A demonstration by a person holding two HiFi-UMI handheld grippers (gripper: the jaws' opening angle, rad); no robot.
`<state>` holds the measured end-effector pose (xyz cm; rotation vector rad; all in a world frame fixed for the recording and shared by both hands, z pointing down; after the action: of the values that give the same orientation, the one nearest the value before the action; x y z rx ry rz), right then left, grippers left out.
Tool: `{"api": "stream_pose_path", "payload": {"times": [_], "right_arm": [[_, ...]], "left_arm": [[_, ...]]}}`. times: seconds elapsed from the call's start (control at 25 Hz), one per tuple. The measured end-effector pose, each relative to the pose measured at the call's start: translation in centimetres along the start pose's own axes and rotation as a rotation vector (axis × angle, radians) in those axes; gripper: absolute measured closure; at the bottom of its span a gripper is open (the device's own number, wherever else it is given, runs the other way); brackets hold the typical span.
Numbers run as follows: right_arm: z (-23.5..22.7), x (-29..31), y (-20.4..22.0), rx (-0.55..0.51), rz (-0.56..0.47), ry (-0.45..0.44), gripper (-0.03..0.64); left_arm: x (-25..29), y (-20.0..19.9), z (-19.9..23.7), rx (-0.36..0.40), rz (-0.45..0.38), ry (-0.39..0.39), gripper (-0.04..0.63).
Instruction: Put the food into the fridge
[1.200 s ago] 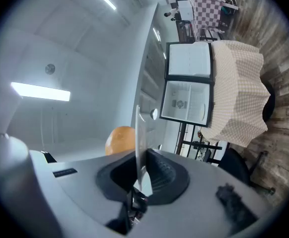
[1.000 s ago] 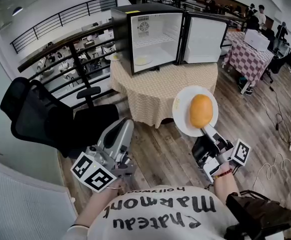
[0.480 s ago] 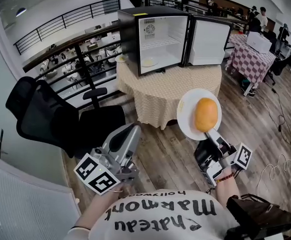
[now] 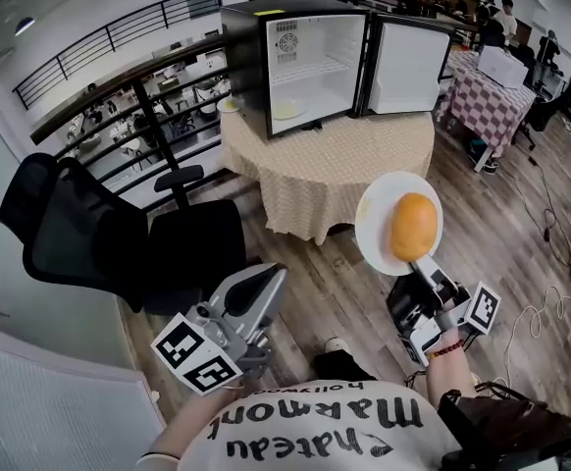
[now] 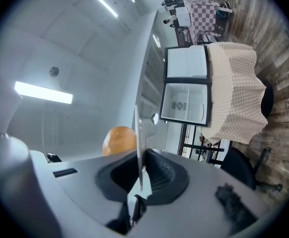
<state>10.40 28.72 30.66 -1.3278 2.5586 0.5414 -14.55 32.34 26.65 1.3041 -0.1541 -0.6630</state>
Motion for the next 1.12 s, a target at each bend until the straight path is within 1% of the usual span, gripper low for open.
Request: {"api": "stream_pose_path", "payload": {"times": [0.12, 0.24, 0.4, 0.52, 0.68, 0.88, 1.12], "right_arm": [[-1.7, 1.6, -1.3, 0.020, 0.009, 0.012, 0.589], [-3.3, 3.4, -3.5, 0.018, 0.033, 0.023, 0.589], [-5.2, 5.8, -6.8, 0.008, 0.062, 0.014, 0.589], [-6.5, 7.9, -9.5, 0.015, 0.087, 0.017, 0.589], [-8.3, 11.2, -13.1, 0.019, 0.132, 0.024, 0.589], [-9.9, 12.5, -15.4, 0.011, 0.188, 0.019, 0.589], [-11.5, 15.8, -17.8, 0.020, 0.264, -0.002, 0.589]], "left_arm": [[2.2, 0.0, 1.7, 0.018, 0.011, 0.011, 0.595], [4.7, 0.1, 3.8, 0.027, 0.008, 0.001, 0.595], [8.2, 0.8, 6.3, 0.033, 0.019, -0.003, 0.595], [11.1, 0.7, 8.4, 0.046, 0.021, -0.020, 0.595], [15.0, 0.2, 11.4, 0.041, 0.005, -0.050, 0.595], [17.3, 1.1, 12.1, 0.031, -0.004, -0.077, 0.595], [19.6, 1.1, 14.0, 0.052, -0.025, -0.132, 0.595]]}}
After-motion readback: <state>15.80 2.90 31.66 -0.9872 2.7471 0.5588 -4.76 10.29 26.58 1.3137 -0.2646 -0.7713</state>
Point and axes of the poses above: the fingertips, and each gripper's own axes: x forward along the fingers, z to its left, y out of its underside, the point moved 3 cm from there along -x, backward along the fingers, and after that the axes turned 4 degrees about y, right-handed, at the moved point
